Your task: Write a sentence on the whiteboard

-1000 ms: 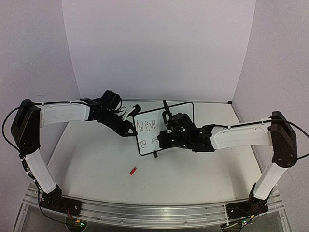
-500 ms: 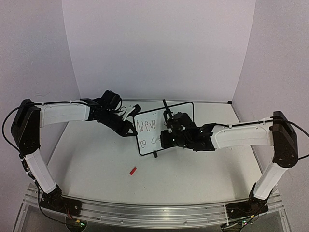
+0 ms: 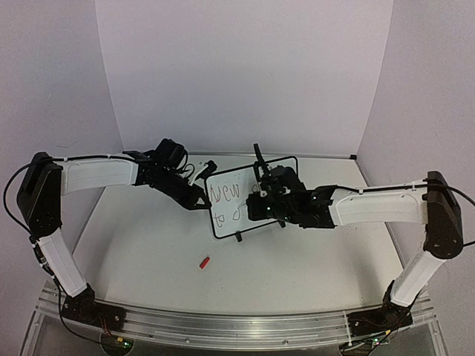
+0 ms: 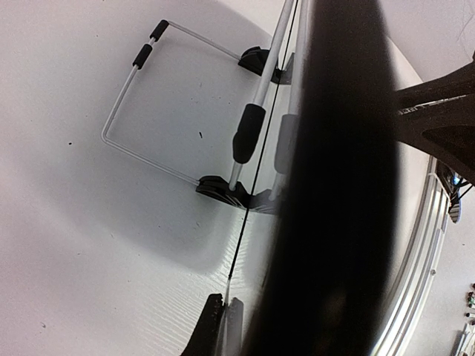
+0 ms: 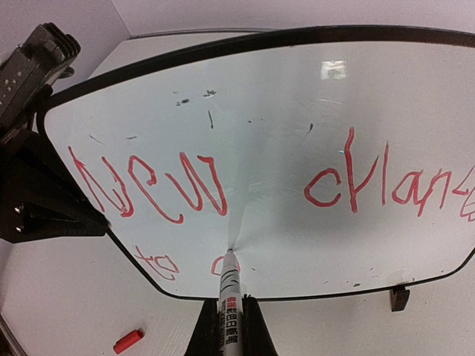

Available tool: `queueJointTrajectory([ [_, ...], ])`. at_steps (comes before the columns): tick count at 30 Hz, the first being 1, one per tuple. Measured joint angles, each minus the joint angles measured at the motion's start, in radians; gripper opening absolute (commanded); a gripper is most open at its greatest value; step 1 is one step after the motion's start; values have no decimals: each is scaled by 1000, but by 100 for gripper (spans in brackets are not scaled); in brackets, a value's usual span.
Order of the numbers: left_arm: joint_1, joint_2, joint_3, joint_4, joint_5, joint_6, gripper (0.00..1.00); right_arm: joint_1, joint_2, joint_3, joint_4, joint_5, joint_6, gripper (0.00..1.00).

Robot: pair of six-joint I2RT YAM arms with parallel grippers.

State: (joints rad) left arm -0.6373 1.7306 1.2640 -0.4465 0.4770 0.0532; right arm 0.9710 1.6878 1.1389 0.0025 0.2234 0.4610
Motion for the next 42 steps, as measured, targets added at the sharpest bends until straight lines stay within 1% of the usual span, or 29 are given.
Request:
queueJointTrajectory([
  [13, -1, 0, 0, 0, 0, 0, 0, 0, 4, -19, -2, 1, 30, 0],
  [34, -1, 0, 0, 0, -1, 0, 0, 34, 112, -28, -23, -2, 56, 0],
  [42, -1, 0, 0, 0, -2, 0, 0, 35, 115, -23, -13, -22, 67, 0],
])
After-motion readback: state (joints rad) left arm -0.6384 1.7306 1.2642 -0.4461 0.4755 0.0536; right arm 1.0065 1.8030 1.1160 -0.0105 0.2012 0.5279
